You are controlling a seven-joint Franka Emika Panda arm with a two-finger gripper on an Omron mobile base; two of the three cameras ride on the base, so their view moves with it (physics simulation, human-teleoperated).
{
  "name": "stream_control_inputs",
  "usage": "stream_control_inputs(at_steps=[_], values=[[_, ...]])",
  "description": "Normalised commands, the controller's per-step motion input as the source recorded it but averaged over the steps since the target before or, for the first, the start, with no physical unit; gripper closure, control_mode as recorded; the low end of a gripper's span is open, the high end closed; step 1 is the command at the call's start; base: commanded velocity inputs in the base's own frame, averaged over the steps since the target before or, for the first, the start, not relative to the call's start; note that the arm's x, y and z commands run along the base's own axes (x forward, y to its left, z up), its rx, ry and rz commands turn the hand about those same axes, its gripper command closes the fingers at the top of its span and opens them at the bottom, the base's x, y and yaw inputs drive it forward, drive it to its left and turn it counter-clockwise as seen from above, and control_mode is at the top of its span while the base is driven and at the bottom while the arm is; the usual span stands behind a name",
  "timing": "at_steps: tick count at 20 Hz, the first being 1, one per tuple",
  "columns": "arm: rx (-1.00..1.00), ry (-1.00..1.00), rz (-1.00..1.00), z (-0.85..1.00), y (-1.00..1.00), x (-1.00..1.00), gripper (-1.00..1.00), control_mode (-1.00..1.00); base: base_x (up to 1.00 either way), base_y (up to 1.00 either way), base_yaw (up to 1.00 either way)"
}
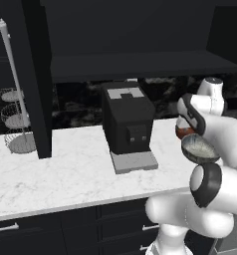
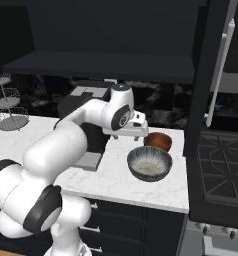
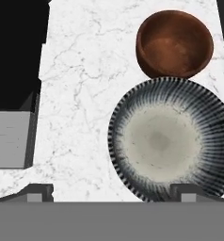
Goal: Pick up the bowls on the counter and stack them on top of one another in the open cabinet. Place the smaller bowl on top of the larger bowl.
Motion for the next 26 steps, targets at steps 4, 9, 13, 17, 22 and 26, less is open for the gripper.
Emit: stream_control_inputs(at_steps=[4,9,13,17,22,26], values=[[0.0,0.0,0.0,-0.16,0.0,0.28,-1.0,-1.0,0.0,0.0,0.0],[0.0,0.0,0.0,-0.14,-0.09,0.4,-1.0,-1.0,0.0,0.0,0.0],[0.0,0.0,0.01,-0.37,-0.8,0.57,-1.0,-1.0,0.0,0.0,0.0],[-0.04,0.0,0.0,-0.51,-0.82,0.6,-1.0,-1.0,0.0,0.0,0.0],[0.0,0.0,0.0,-0.26,-0.47,0.8,-1.0,-1.0,0.0,0.0,0.0],[0.01,0.0,0.02,0.0,-0.03,0.79,-1.0,-1.0,0.0,0.0,0.0]])
